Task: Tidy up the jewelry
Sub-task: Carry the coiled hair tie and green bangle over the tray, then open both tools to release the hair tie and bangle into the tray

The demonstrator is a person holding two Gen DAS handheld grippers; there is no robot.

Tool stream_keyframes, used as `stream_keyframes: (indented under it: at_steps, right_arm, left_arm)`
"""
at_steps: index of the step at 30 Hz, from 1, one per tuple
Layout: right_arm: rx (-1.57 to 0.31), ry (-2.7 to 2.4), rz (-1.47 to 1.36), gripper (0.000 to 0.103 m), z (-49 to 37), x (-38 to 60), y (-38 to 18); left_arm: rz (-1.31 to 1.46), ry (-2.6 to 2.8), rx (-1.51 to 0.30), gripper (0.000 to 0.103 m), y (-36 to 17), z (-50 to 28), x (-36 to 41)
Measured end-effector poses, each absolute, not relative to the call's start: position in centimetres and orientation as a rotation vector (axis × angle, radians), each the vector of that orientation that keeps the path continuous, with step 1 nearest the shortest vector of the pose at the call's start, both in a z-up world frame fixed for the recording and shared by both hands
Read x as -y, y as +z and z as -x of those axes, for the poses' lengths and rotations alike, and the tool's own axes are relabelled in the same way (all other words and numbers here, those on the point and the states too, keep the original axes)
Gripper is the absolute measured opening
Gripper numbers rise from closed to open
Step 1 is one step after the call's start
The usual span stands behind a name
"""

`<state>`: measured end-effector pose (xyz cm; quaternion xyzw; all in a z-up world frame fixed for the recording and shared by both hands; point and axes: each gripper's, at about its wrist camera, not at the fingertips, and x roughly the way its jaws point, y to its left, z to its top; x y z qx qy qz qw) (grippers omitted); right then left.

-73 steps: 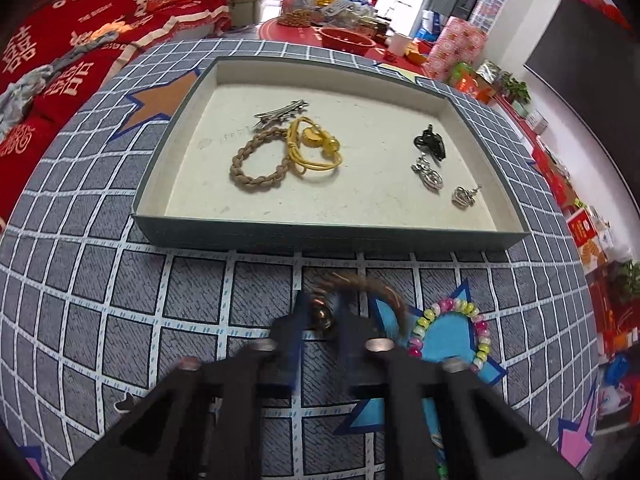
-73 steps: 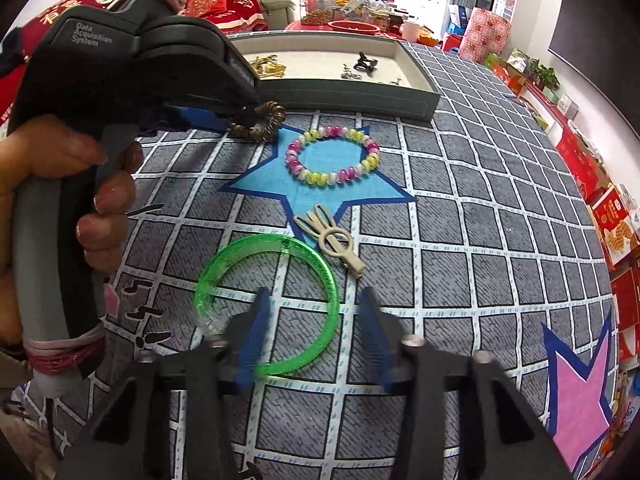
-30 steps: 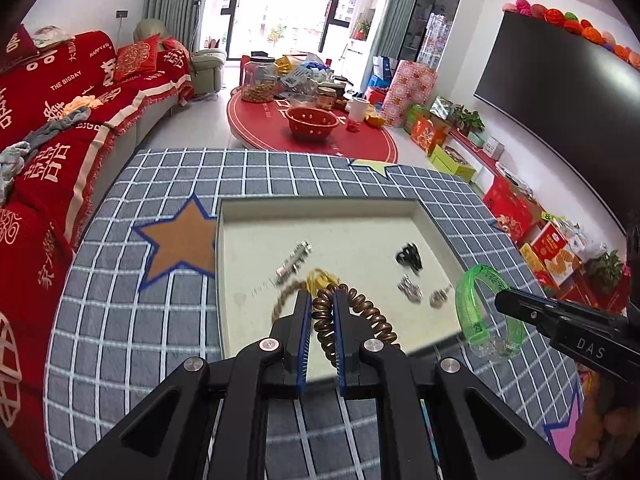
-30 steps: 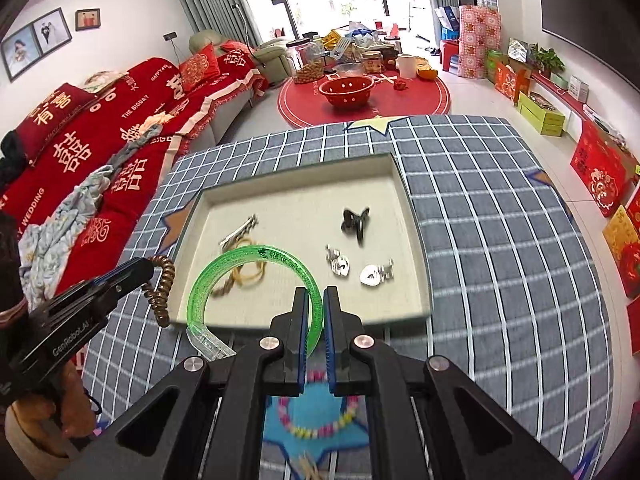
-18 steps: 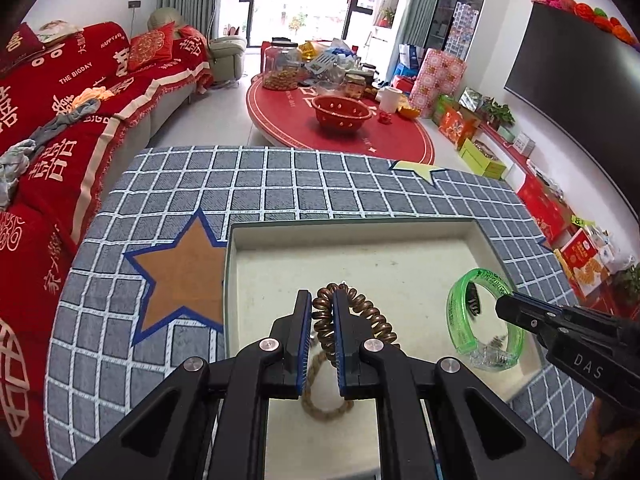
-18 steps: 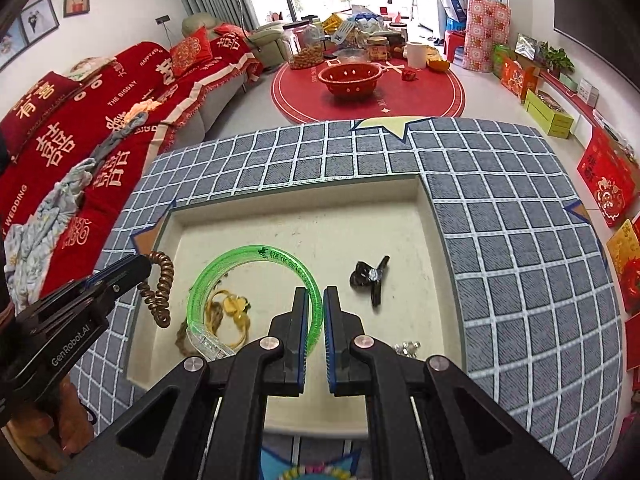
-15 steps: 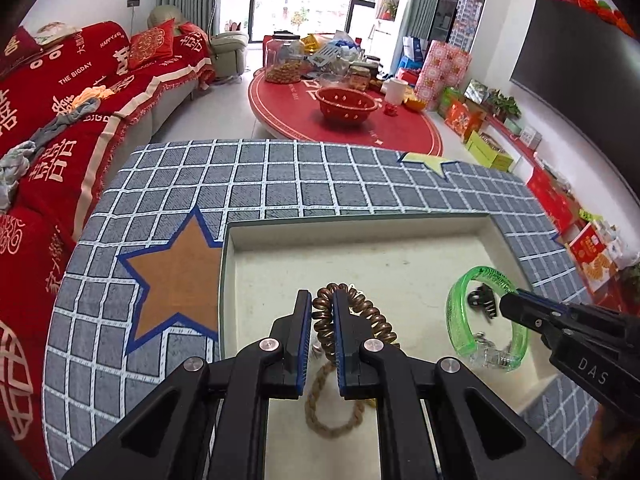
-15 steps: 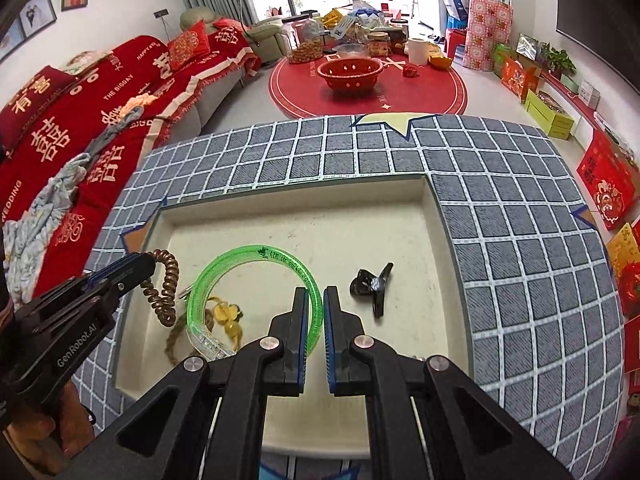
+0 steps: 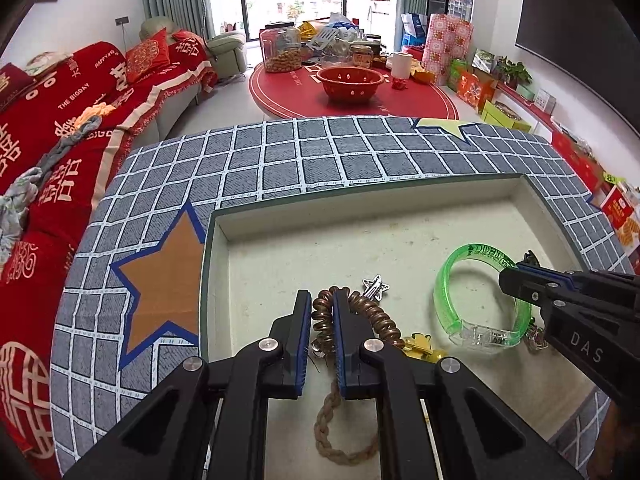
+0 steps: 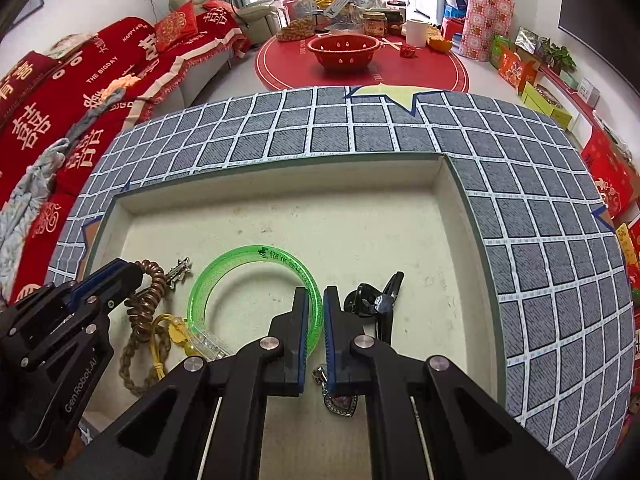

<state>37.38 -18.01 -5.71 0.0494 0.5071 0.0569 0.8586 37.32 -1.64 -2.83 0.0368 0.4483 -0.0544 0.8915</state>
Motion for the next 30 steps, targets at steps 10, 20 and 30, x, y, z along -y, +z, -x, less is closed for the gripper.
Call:
stream_keyframes:
  at_steps: [10,20,30]
  right_arm:
    - [-1.086,0.129,-0.116,0.009,-37.5,18.0,-6.4]
    - [-1.008,0.160,-0.193,0.063,-36.5,18.9,-3.7]
    - [-0.920,0.156,-0.277,0.066,-33.5,21.2,0.2]
  left_arm:
    - [-0.125,-0.093,-0.915,0.024,-2.6,-36.9,2.3]
    - [-0.099,-0.102,-0.892,0.024,-1.5,-36.4,1.8]
    - [-0.059,-0.115,-0.858,0.024,0.0,-35.2,1.5]
